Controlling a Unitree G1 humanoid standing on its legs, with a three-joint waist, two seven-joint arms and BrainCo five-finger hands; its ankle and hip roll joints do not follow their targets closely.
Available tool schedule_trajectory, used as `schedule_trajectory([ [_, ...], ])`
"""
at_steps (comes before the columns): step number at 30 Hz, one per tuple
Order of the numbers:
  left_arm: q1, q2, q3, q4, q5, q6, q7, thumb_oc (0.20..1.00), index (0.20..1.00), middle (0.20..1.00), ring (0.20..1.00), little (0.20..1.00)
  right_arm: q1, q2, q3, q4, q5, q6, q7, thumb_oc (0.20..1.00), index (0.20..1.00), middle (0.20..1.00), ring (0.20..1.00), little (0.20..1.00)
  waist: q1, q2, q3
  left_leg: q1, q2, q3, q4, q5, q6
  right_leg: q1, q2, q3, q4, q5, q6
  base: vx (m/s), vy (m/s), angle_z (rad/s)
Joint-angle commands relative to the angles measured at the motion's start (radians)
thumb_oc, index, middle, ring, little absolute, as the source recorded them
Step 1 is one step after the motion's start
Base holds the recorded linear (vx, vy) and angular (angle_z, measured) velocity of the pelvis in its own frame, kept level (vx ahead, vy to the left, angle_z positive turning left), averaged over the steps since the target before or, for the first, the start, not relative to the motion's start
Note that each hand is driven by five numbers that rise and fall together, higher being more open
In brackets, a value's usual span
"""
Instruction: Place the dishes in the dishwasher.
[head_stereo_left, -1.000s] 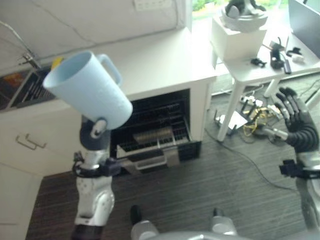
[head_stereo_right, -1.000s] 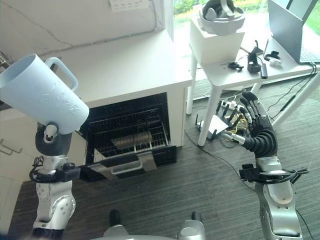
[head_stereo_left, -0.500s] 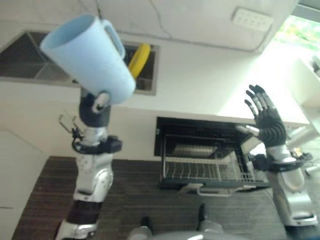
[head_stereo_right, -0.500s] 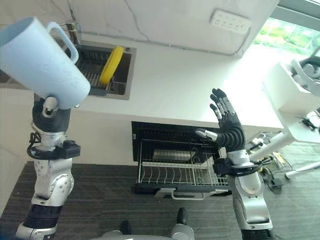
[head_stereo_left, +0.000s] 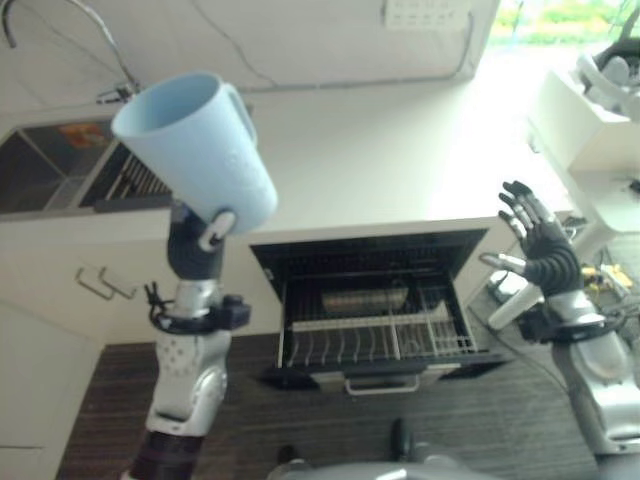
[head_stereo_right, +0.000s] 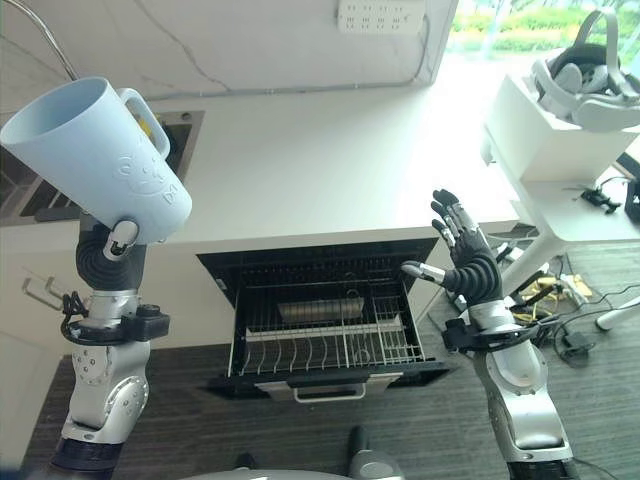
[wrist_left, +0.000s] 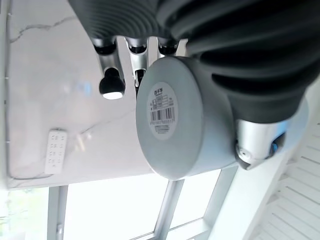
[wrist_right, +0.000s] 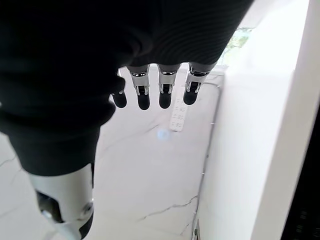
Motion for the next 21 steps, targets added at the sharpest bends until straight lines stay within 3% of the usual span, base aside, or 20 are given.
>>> schedule_trajectory([
  [1, -0.013, 0.052, 0.005, -0.068, -0.021, -0.087, -0.043, 0.200, 0.200, 0.200, 0.200, 0.200, -0.040, 0.000, -0.015, -0.089, 0.023, -0.032, 0.022, 1.000, 1.000, 1.000, 1.000, 1.000, 0.006, -0.082, -0.017, -0.011, -0.070, 0.004, -0.002, -0.030, 0.008, 0.053, -0.109, -0.003, 0.011, -0.064, 0.076, 0.02, 0.049, 0.15],
  [3, -0.016, 0.050, 0.002, -0.063, -0.019, -0.089, -0.057, 0.200, 0.200, 0.200, 0.200, 0.200, -0.045, 0.016, 0.000, -0.083, -0.001, -0.041, 0.026, 1.000, 1.000, 1.000, 1.000, 1.000, 0.006, -0.081, -0.019, 0.020, -0.078, 0.000, -0.054, -0.025, 0.018, 0.050, -0.113, 0.007, 0.016, -0.059, 0.086, 0.02, 0.118, 0.15],
  [8, -0.039, 0.063, -0.016, -0.052, -0.020, -0.078, -0.054, 0.200, 0.200, 0.200, 0.200, 0.200, 0.006, 0.034, 0.003, -0.094, 0.036, 0.064, 0.043, 1.000, 1.000, 1.000, 1.000, 1.000, -0.010, -0.104, -0.029, 0.055, -0.131, -0.011, -0.071, -0.076, 0.051, 0.045, -0.141, 0.022, 0.029, -0.042, 0.119, 0.03, 0.289, -0.21],
  [10, -0.038, 0.069, -0.034, -0.049, -0.025, -0.029, -0.093, 0.200, 0.200, 0.200, 0.200, 0.200, 0.053, 0.064, 0.003, -0.116, 0.141, 0.058, 0.081, 1.000, 1.000, 1.000, 1.000, 1.000, -0.023, -0.121, -0.018, 0.049, -0.147, -0.040, -0.071, -0.088, 0.096, -0.020, -0.129, 0.092, 0.217, -0.077, 0.130, -0.02, 0.166, -0.25],
  [11, -0.050, 0.072, -0.052, -0.037, 0.018, -0.044, -0.085, 0.200, 0.200, 0.200, 0.200, 0.200, 0.053, 0.081, 0.028, -0.122, 0.162, 0.043, 0.087, 1.000, 1.000, 1.000, 1.000, 1.000, -0.023, -0.128, -0.011, 0.042, -0.154, -0.064, -0.071, -0.087, 0.111, -0.060, -0.135, 0.127, 0.281, -0.064, 0.142, -0.11, -0.219, -0.06],
  [13, -0.112, 0.086, -0.083, 0.015, 0.199, -0.069, 0.075, 0.200, 0.200, 0.200, 0.200, 0.200, -0.008, 0.115, 0.096, -0.091, 0.172, 0.074, 0.042, 1.000, 1.000, 1.000, 1.000, 1.000, 0.013, -0.140, -0.006, 0.033, -0.144, -0.041, -0.063, -0.083, 0.095, -0.034, -0.251, 0.055, 0.214, 0.011, 0.159, -0.14, -0.438, 0.06],
  [14, -0.155, 0.103, -0.095, 0.056, 0.243, -0.069, 0.163, 0.200, 0.200, 0.200, 0.200, 0.200, -0.050, 0.129, 0.127, -0.052, 0.174, 0.081, 0.023, 1.000, 1.000, 1.000, 1.000, 1.000, 0.023, -0.141, 0.000, 0.035, -0.131, -0.029, -0.059, -0.085, 0.085, -0.019, -0.272, 0.040, 0.177, 0.024, 0.170, -0.09, -0.454, -0.09],
  [16, -0.197, 0.104, -0.091, 0.115, 0.272, -0.058, 0.283, 0.200, 0.200, 0.200, 0.200, 0.200, -0.115, 0.114, 0.157, -0.021, 0.162, 0.095, -0.002, 1.000, 1.000, 1.000, 1.000, 1.000, 0.046, -0.139, -0.010, 0.034, -0.093, -0.006, -0.056, -0.072, 0.054, 0.032, -0.265, -0.037, 0.062, 0.014, 0.177, -0.03, -0.348, -0.30],
  [21, -0.183, 0.093, -0.116, 0.172, 0.442, -0.022, 0.423, 0.200, 0.200, 0.200, 0.200, 0.200, -0.176, 0.042, 0.162, -0.046, 0.173, 0.117, 0.027, 1.000, 1.000, 1.000, 1.000, 1.000, 0.045, -0.137, -0.021, 0.045, 0.001, 0.064, -0.054, -0.023, -0.004, 0.052, -0.232, -0.075, 0.040, -0.011, 0.166, 0.01, -0.199, -0.14],
])
